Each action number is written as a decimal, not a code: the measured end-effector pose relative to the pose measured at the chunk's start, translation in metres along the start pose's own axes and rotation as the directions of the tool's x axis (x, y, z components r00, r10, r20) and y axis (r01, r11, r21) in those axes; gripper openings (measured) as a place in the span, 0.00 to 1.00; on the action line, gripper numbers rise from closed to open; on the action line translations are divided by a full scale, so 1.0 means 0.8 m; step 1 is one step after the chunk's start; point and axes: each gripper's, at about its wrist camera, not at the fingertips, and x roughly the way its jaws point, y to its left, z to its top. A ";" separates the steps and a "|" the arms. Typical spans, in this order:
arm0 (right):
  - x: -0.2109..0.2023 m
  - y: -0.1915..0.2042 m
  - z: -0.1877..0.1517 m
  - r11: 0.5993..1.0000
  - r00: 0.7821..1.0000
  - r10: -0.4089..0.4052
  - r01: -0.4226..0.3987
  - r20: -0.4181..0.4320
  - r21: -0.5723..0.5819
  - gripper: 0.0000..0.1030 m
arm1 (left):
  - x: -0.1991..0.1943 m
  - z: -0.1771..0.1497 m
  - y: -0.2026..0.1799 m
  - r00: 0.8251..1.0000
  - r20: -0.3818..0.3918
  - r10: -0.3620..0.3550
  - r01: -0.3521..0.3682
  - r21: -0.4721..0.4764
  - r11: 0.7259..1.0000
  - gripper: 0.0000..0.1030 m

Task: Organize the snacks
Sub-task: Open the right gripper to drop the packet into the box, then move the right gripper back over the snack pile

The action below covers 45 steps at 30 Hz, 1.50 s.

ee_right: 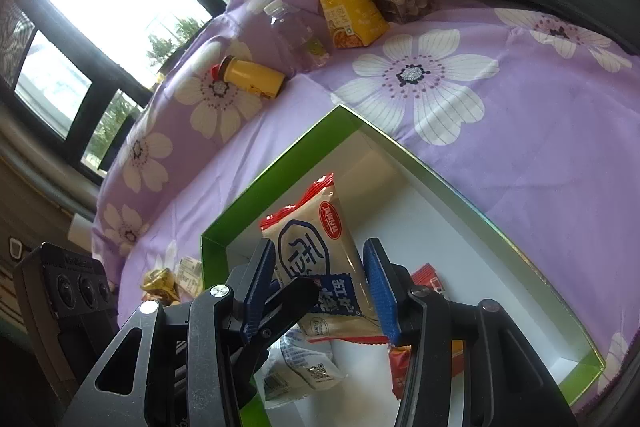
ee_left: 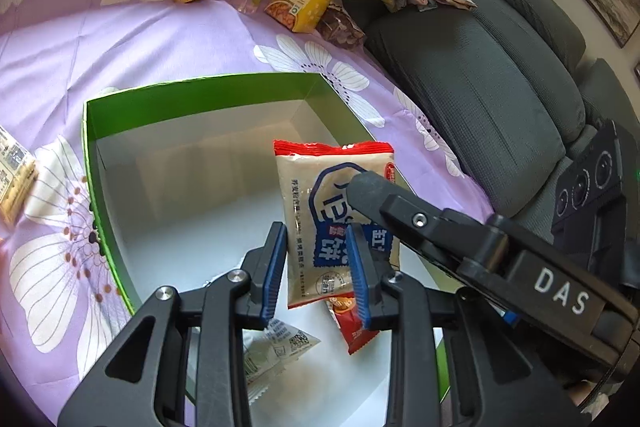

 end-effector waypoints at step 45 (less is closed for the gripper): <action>0.082 0.220 -0.131 0.924 0.979 0.076 -0.140 -0.189 -0.355 0.86 | -0.299 -0.146 0.296 0.892 0.188 0.411 -0.279 -0.485 0.829 0.84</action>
